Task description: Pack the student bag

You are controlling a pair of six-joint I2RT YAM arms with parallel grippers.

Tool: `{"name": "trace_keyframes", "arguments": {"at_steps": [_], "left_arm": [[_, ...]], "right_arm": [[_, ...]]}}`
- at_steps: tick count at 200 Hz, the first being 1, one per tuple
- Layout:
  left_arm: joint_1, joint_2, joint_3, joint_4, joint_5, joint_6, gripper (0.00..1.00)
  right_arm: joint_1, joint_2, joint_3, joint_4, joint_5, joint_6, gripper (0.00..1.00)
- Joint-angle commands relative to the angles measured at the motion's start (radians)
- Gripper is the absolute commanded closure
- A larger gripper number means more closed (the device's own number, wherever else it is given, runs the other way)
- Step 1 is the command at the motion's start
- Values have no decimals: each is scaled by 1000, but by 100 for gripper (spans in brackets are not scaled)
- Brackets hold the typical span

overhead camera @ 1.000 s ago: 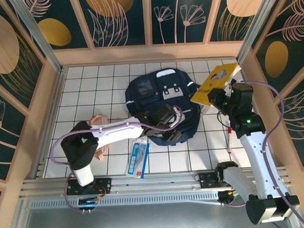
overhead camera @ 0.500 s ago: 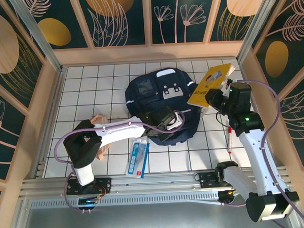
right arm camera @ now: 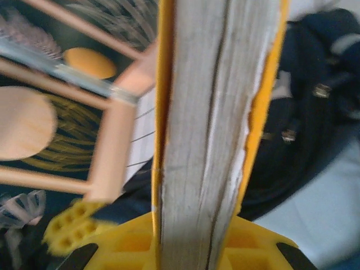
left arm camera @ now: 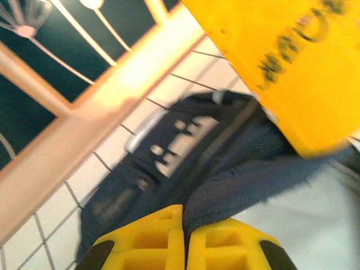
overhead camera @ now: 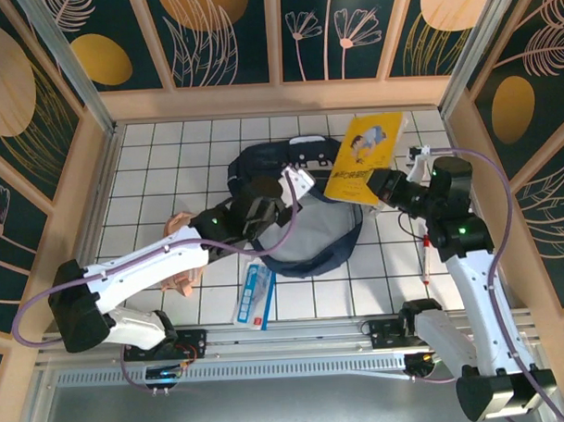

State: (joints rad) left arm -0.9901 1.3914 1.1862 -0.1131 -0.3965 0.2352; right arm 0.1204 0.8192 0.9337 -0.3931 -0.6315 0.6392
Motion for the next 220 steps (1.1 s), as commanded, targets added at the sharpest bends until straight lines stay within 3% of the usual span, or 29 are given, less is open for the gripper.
{"name": "trace_keyframes", "arguments": {"at_steps": [1,18,67,89,128,196,220], "left_arm": [[31,23,121,124,-110,2,100],[45,42,154,164,-154,-1,100],[68,134,311,133,-118,-31,100],[89,157,345,129,-95,-64,100],[110,191,394,114,-59,-103,100],[137,260,440,99,-72,-126,100],[137,267,469,92,-5,-148,100]], "right_arm": [[22,-20,-11,164,-284,68,100],[21,-33,-27,170,-323,82,100],[71,-82,-143,366,-501,213,100],[124,-80,-173,353,-561,219,100],[230,-78,-216,198,-513,151,100],[185,-112,-166,-180,-435,23,100],[178,-141,-246,-108,-408,131,100]]}}
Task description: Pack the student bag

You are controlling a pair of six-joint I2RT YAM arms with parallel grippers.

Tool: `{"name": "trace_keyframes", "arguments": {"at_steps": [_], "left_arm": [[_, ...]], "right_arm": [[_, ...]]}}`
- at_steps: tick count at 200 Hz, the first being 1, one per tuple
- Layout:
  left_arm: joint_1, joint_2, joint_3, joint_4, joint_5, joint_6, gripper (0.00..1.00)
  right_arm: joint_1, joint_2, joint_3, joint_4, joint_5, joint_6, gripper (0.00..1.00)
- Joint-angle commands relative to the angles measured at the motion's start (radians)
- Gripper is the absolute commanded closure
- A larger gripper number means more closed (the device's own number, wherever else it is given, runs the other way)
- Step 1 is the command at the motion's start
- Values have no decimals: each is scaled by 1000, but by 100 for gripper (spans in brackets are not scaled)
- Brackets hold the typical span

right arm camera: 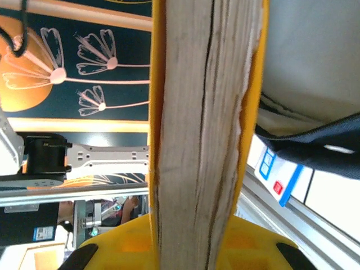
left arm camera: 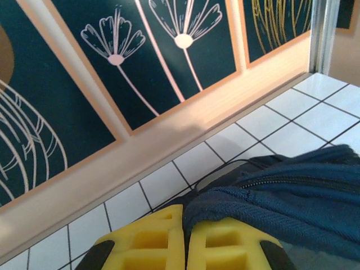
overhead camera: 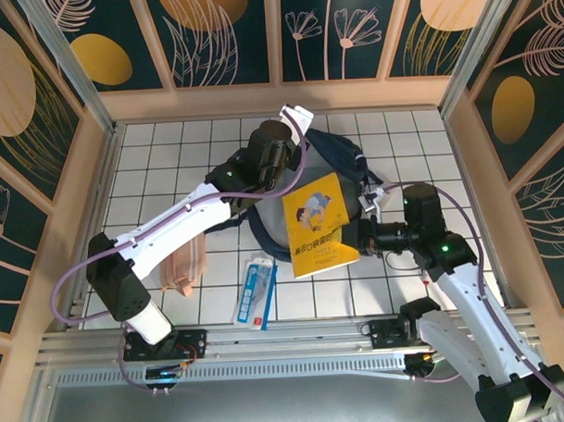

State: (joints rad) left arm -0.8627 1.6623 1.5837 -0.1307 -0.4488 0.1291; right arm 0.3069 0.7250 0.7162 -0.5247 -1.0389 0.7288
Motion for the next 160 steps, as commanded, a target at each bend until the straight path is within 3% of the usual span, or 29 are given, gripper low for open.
{"name": "trace_keyframes", "arguments": {"at_steps": [1,13,34,67,81,120,160], "left_arm": [[10,-4,72,108,50,-43,100],[9,-1,86,98,89,-65,100],[10,-8,88,81,163,-109,100],[9,-43,23,140,311,-137,100],[9,-45,23,133,331,-134,100],[9,-69,2,143,320,-139,100],[9,-100,-2,181,344,-137,100]], "right_arm": [[-8,-47,-34,27,1,50,100],[-9,-51,-92,142,30,171,100],[-7,-46,-160,304,198,400,100],[12,52,-271,756,310,735,100],[12,159,-246,925,270,759,100],[10,401,-136,1129,176,801,100],[-20,501,-83,1083,197,685,100]]}}
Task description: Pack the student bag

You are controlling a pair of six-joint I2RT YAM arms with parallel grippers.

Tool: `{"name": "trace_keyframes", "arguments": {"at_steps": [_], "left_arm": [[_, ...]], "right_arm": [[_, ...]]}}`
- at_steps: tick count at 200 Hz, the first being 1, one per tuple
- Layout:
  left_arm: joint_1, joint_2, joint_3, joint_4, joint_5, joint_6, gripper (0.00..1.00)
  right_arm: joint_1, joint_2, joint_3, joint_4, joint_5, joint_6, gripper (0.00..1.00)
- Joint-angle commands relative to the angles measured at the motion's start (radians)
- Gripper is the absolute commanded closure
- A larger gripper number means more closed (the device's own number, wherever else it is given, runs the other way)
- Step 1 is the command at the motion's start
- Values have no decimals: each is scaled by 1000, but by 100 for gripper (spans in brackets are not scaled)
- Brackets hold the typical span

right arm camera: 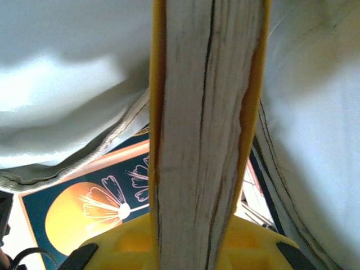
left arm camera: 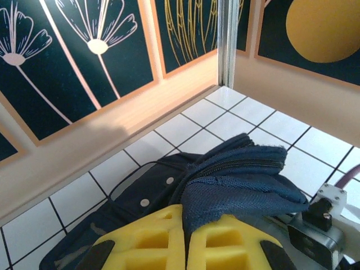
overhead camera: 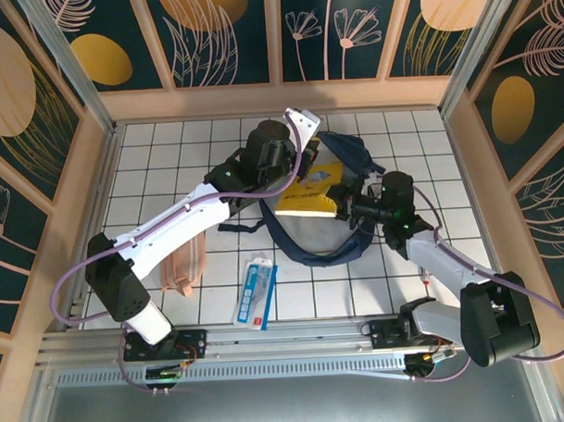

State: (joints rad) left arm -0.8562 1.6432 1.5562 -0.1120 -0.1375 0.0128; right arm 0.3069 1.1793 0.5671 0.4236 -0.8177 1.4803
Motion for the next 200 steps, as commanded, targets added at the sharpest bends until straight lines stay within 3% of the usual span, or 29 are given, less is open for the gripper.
{"name": "trace_keyframes", "arguments": {"at_steps": [1,42,53,63,85,99,109,121,152,181,200], "left_arm": [[3,-81,25,163,33,-20,100],[3,-83,45,172,56,-24,100],[2,-83,45,178,59,-30,100],[2,-83,46,181,60,-34,100],[3,-87,36,181,48,-33,100],[3,-91,24,181,36,-33,100],[3,-95,17,181,34,-34,100],[3,-98,8,184,38,-37,100],[3,-106,-13,204,49,-37,100],[3,-106,-5,198,43,-33,100],[3,-106,-13,201,48,-42,100]], "right_arm": [[-20,48,66,142,-25,-69,100],[-18,212,65,356,-101,-83,100],[-18,258,84,345,-135,-89,100],[-28,290,106,311,-163,-105,92],[-74,294,191,-93,-105,-300,67],[-95,284,301,-451,88,-523,57],[-98,280,370,-614,221,-643,52],[-97,271,411,-696,297,-731,49],[-93,246,437,-816,337,-852,46],[-78,169,441,-947,486,-975,46],[-65,92,425,-986,517,-1034,48]]}}
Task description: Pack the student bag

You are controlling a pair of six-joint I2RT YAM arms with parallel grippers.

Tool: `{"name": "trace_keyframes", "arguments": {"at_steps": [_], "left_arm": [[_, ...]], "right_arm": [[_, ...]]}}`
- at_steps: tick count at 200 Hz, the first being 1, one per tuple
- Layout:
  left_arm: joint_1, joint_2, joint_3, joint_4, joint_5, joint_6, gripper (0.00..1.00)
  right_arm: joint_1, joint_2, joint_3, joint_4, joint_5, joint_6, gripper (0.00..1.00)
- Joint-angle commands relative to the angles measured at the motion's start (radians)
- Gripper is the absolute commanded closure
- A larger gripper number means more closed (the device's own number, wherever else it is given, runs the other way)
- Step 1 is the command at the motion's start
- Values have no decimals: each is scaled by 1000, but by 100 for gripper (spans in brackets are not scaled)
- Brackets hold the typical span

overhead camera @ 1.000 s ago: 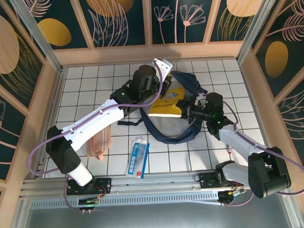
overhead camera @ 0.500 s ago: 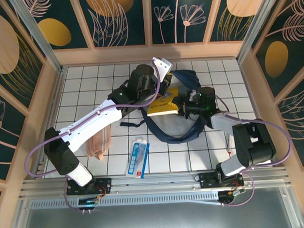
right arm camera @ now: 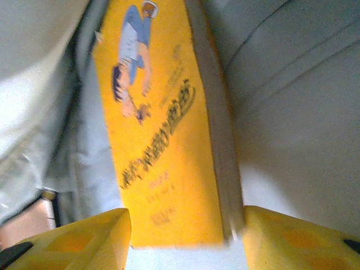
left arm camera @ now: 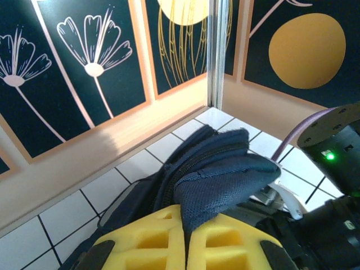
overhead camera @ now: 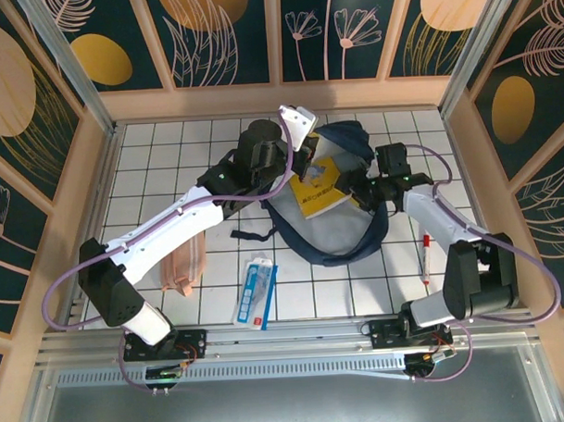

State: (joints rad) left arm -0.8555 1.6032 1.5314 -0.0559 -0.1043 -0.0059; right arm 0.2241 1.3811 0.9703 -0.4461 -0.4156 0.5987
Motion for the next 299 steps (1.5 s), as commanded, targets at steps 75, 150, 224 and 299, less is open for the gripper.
{"name": "trace_keyframes", "arguments": {"at_steps": [75,150,224,299], "left_arm": [[1,-62,-24,205,109,-122,100],[2,-68,-16,210,128,-153,100],[2,-89,-36,225,140,-155,100],[2,-91,-50,232,145,-162,100]], "right_arm": [[327,-240,-93,-125,272,-271,66],[392,-250,-347,288,402,-345,65],[402,-73,-401,565,492,-349,64],[402,124,-381,799,545,-300,64]]}}
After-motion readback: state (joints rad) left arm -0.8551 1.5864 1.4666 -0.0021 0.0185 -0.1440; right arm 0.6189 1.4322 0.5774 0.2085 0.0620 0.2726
